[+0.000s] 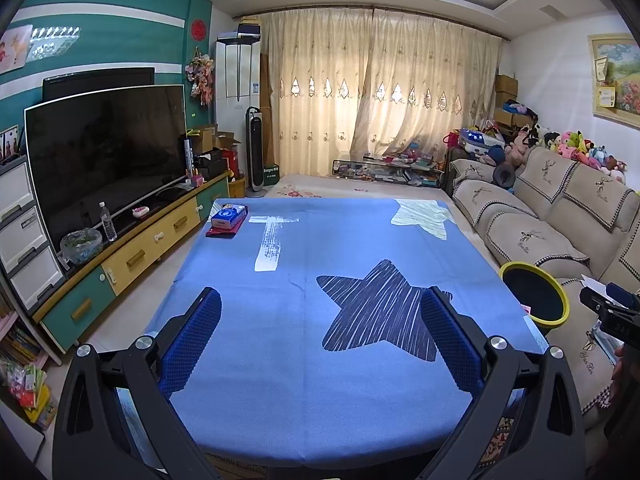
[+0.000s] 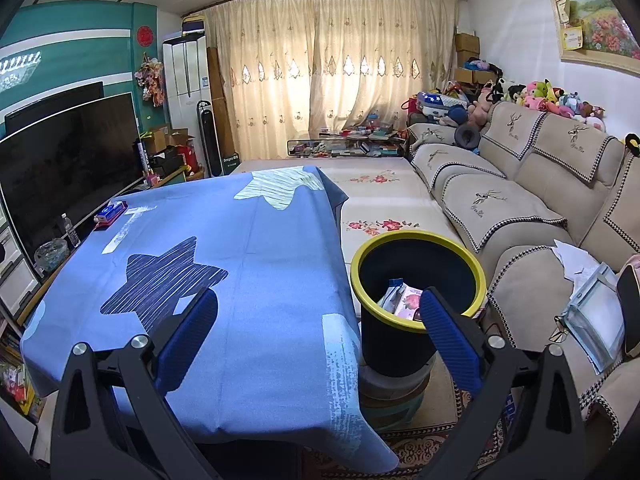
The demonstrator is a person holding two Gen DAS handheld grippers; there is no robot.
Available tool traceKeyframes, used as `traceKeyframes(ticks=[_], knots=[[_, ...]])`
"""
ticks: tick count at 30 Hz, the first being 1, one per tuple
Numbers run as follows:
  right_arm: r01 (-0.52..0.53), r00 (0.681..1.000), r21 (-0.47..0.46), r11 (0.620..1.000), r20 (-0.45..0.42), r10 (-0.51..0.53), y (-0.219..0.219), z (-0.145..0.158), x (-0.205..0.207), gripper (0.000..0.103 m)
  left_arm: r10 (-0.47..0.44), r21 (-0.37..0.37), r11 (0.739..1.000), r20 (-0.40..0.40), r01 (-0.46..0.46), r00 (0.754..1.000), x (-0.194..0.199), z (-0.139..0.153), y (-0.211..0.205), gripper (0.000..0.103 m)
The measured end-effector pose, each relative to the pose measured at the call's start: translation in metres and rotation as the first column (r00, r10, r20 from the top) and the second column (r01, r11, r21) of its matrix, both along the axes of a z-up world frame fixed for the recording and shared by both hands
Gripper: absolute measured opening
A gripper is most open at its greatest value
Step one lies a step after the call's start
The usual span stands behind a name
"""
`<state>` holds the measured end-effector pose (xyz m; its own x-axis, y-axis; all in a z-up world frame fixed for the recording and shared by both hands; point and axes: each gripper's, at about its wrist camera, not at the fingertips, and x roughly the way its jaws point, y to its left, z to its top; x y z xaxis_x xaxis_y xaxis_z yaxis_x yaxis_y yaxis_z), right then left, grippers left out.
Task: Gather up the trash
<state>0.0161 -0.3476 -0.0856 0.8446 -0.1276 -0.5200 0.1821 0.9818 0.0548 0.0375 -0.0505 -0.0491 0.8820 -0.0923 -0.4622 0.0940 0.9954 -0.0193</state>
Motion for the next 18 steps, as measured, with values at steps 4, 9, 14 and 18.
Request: traceKeyframes(ticks=[4, 9, 14, 18], knots=[[-0.002, 1.0, 0.004, 1.0, -0.002, 0.002, -0.0004, -0.0009, 0.0025, 0.096, -0.005, 0.005, 1.0, -0.001, 0.005, 1.0, -0.0007, -0.0008, -0.003, 0.098], [-0.002, 1.0, 0.009, 1.0, -0.005, 0.002, -0.0009, -0.0024, 0.0031, 0.096, -0.014, 0.008, 1.0, -0.005, 0.014, 1.0, 0.0021, -0.0028, -0.0069, 0.098], [-0.004, 1.0, 0.009, 1.0, -0.003, 0.004, -0.0006, -0.0033, 0.0034, 0.096, -0.011, 0.008, 1.0, -0.006, 0.011, 1.0, 0.0023, -0.0034, -0.0071, 0.098], [-0.007, 1.0, 0.009, 1.0, -0.005, 0.007, 0.0011, -0.0044, 0.0036, 0.096, -0.006, 0.009, 1.0, -0.006, 0.006, 1.0, 0.0022, -0.0046, -0.0068, 0.098]])
